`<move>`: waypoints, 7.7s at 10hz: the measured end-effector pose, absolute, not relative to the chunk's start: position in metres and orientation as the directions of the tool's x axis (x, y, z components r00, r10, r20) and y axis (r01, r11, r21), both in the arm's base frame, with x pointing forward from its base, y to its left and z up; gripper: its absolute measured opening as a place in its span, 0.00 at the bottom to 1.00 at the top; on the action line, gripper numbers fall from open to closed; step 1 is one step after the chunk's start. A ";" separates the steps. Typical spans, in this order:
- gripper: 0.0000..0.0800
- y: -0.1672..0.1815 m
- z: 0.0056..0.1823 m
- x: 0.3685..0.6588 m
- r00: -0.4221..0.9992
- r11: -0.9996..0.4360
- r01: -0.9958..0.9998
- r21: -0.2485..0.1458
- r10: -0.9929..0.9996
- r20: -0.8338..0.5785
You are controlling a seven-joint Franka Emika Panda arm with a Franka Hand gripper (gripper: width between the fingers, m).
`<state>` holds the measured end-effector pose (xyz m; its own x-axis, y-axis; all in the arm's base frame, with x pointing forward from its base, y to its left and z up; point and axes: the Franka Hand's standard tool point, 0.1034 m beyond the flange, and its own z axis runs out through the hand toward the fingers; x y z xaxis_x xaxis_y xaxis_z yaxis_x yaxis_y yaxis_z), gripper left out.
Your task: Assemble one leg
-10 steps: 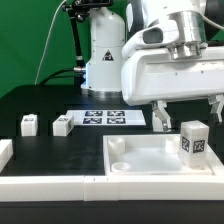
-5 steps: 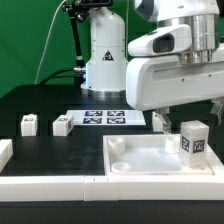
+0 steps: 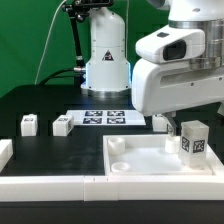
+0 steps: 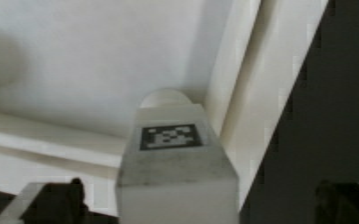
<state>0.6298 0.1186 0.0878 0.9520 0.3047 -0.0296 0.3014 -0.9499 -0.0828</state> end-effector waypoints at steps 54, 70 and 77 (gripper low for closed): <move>0.80 0.120 0.079 0.639 0.836 -0.835 -0.545 -0.074 -0.548 0.037; 0.36 0.123 0.079 0.642 0.990 -0.994 0.100 -0.036 0.096 0.100; 0.36 0.107 0.076 0.644 0.721 -0.719 -0.687 -0.106 -0.693 0.025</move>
Offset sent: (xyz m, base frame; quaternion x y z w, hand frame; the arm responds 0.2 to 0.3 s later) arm -0.0041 0.0008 -0.0057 -0.0266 0.0252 -0.0458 0.9983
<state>0.6440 0.1075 0.0763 0.7208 -0.6927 0.0251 -0.6871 -0.7188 -0.1061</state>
